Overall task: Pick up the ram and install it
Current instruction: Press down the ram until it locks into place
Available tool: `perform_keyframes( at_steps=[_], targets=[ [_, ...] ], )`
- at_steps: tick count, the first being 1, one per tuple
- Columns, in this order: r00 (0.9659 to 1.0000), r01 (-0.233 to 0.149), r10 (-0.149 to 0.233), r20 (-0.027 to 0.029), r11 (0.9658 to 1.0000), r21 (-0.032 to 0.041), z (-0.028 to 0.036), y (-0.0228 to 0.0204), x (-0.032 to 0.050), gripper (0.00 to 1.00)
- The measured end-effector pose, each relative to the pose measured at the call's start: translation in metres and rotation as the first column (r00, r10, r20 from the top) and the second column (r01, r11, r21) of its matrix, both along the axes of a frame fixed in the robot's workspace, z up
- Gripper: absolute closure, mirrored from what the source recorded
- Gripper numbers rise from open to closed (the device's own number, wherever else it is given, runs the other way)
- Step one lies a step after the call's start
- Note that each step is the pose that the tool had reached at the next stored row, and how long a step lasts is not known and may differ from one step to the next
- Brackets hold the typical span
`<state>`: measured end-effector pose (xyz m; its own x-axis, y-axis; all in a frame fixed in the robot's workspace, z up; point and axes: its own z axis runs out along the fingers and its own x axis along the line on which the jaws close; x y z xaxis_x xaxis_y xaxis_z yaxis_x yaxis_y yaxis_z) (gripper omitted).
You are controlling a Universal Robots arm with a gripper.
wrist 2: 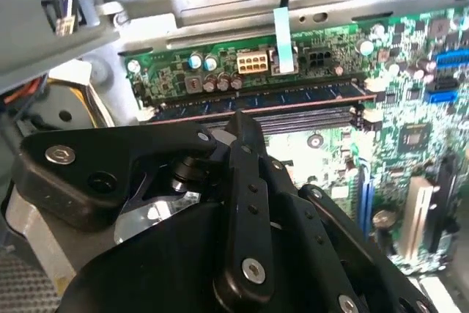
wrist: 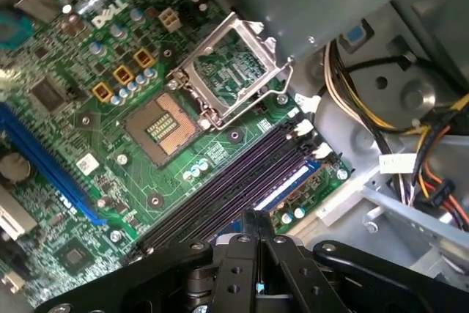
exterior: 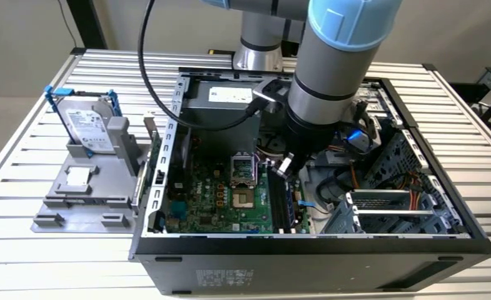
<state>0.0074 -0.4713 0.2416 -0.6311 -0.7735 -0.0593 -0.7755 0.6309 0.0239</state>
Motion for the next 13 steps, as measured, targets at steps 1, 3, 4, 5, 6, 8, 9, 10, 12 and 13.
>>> perform_keyframes(
  at_steps=[1, 3, 4, 5, 6, 8, 9, 10, 12, 13],
  targets=[
    [0.9998, -0.018, 0.018, 0.0003, 0.9998, 0.0, 0.0, 0.0, 0.0, 1.0],
    [0.9986, -0.053, 0.053, 0.0015, 0.9986, -0.0001, 0.0, 0.0, 0.0, 1.0],
    [0.9974, -0.073, 0.073, 0.003, 0.9974, -0.0002, 0.0, 0.0, 0.0, 1.0],
    [0.9959, -0.09, 0.09, 0.0047, 0.996, -0.0003, 0.0, 0.0, 0.0, 1.0],
    [0.9941, -0.108, 0.108, 0.007, 0.9941, -0.0005, 0.0, 0.0, 0.0, 1.0],
    [0.9898, -0.142, 0.142, 0.0119, 0.9899, -0.0011, 0.0, 0.0, 0.0, 1.0],
    [0.9873, -0.158, 0.158, 0.0143, 0.9874, -0.0015, 0.0, 0.0, 0.0, 1.0],
    [0.9845, -0.174, 0.174, 0.0167, 0.9847, -0.0018, 0.0, 0.0, 0.0, 1.0],
    [0.9777, -0.209, 0.209, 0.0209, 0.9779, -0.0026, 0.0, 0.0, 0.0, 1.0],
    [0.9737, -0.227, 0.227, 0.0229, 0.9739, -0.0031, 0.0, 0.0, 0.0, 1.0]
  ],
)
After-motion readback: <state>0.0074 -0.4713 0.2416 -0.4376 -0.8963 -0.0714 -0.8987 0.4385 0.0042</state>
